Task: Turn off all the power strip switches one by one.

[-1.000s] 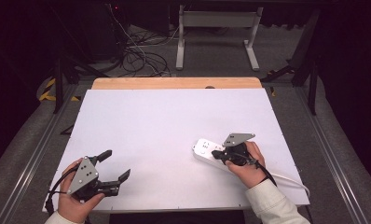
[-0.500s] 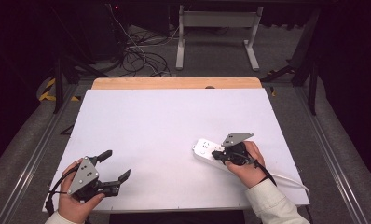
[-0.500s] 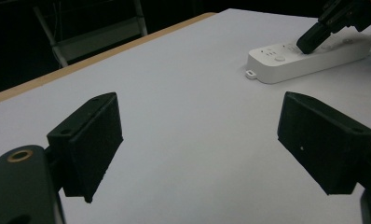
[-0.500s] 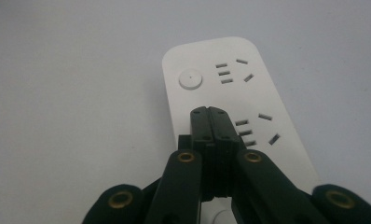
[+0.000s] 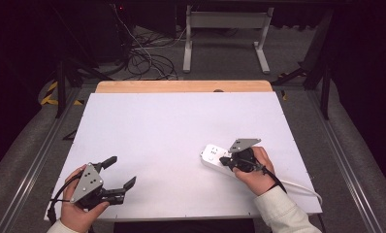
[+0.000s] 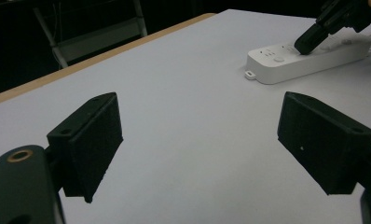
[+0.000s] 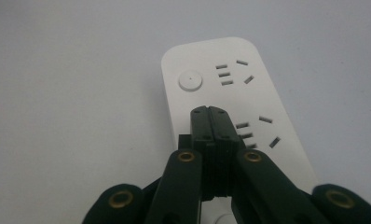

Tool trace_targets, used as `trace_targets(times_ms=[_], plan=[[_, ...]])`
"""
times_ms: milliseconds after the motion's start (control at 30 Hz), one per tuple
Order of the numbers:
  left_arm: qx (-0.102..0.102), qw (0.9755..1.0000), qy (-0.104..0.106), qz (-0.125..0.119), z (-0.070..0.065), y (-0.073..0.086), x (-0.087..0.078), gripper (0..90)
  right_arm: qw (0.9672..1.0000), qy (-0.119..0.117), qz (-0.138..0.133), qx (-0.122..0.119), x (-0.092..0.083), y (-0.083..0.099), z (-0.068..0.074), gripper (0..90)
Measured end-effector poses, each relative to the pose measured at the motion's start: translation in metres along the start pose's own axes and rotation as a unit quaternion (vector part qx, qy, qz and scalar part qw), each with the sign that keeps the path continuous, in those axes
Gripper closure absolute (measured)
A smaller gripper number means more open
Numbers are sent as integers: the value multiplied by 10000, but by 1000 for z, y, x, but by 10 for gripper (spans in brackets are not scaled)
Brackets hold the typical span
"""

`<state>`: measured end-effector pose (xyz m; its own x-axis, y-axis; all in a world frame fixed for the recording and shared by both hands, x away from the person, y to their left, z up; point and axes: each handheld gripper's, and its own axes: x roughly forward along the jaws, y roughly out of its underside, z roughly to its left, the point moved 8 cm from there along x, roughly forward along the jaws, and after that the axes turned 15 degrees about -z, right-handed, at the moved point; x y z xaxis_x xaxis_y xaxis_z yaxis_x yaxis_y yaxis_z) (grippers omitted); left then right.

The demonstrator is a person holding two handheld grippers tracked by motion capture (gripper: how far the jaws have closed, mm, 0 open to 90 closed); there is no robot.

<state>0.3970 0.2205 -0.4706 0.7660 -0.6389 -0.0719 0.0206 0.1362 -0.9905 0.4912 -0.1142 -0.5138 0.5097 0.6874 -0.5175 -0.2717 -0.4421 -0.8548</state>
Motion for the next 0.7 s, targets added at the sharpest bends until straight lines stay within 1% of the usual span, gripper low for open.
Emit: trace_targets(times_ms=[67,100,233,267,300,333,400,433,533,600,700], plan=[[3,10000,0,-4,0,0,0,143,10000,29,30,-41,0,0,1,900],[1,10000,1,-4,0,0,0,143,10000,-88,16,24,0,0,4,900],[13,10000,3,1,0,0,0,143,9998,74,57,-188,4,-2,5,900],[19,10000,5,10,-1,-1,0,143,9998,86,55,-163,5,-3,4,900],[69,10000,3,-6,0,-1,-1,143,9999,59,56,-130,5,-3,4,900],[58,10000,-5,-26,0,-2,-1,143,10000,44,45,-49,5,-3,3,900],[16,10000,-4,-10,0,-1,-2,143,10000,-12,-43,36,4,-1,2,900],[13,10000,-11,-29,1,-1,-1,143,10000,-9,-29,66,3,-1,1,900],[32,10000,-5,0,1,0,-2,143,9999,112,35,24,-2,1,-3,900],[42,10000,-5,-14,1,-1,-1,143,9999,100,-7,32,-2,2,-3,900],[79,10000,1,-19,1,-1,-1,143,9999,142,-3,-84,-2,2,-3,900]])
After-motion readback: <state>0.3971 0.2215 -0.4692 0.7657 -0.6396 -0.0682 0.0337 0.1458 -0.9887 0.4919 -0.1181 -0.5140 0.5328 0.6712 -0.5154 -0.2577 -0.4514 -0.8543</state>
